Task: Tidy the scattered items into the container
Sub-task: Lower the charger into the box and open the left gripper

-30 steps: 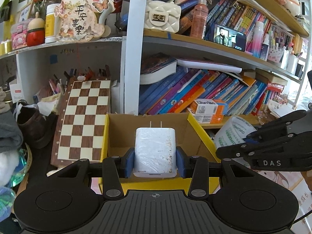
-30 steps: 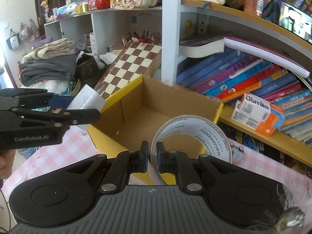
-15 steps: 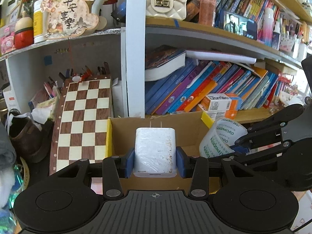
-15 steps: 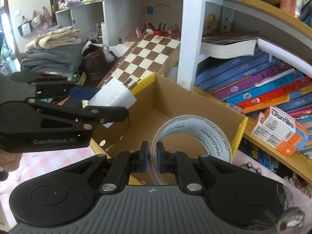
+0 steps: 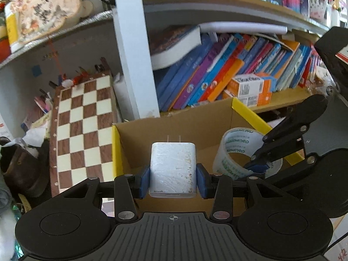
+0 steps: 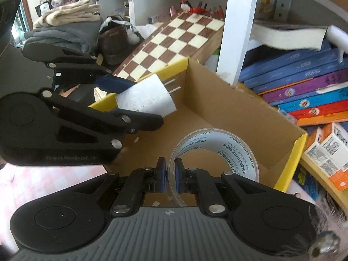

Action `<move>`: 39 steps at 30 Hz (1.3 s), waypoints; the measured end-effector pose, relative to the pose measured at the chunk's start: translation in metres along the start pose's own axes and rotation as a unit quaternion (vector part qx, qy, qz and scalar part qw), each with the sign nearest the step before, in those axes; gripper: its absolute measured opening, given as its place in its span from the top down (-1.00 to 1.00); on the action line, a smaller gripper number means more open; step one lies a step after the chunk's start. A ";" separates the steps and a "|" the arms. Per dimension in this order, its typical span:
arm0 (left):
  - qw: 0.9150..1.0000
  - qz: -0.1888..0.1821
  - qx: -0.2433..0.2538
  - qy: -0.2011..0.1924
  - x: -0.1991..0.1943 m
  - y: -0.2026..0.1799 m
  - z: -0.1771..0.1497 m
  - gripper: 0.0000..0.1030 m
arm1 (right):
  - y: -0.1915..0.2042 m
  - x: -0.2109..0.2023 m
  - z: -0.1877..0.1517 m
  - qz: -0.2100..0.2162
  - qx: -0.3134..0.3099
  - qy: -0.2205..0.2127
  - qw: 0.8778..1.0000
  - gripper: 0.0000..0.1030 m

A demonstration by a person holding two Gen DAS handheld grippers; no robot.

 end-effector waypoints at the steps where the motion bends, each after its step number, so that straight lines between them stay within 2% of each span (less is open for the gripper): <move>1: 1.000 -0.001 0.004 0.004 0.003 -0.002 -0.001 0.19 | 0.000 0.003 -0.001 0.003 0.000 0.003 1.000 0.83; 12: 0.999 0.007 0.033 0.033 0.029 -0.002 -0.006 0.20 | -0.007 0.020 -0.007 0.030 0.002 0.017 0.999 0.82; 16: 0.998 0.009 0.049 0.045 0.035 -0.001 -0.007 0.19 | -0.017 0.022 -0.009 0.044 0.028 0.020 0.998 0.82; 19: 0.996 0.005 0.067 0.054 0.037 -0.003 -0.006 0.19 | -0.027 0.025 -0.009 0.038 0.035 0.026 0.998 0.82; 25: 0.991 0.006 0.110 0.081 0.050 -0.007 -0.006 0.19 | -0.040 0.036 -0.007 0.044 0.042 0.045 0.997 0.82; 29: 0.986 0.002 0.124 0.109 0.061 -0.008 -0.012 0.19 | -0.042 0.042 -0.010 0.048 0.025 0.065 0.996 0.82; 34: 0.982 -0.003 0.129 0.138 0.071 -0.008 -0.017 0.19 | -0.056 0.054 -0.015 0.047 0.042 0.084 0.994 0.82; 39: 0.978 -0.005 0.136 0.159 0.080 -0.010 -0.025 0.19 | -0.056 0.059 -0.018 0.041 0.021 0.100 0.994 0.82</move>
Point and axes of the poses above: each gripper's, at about its wrist camera, not at the fingertips, and x roughly the way its jaws point, y to its left, z to its top, the point moved 7 cm from there along x, roughly the way its jaws point, and after that the axes turned 13 degrees about -x, right-handed, at the moved point
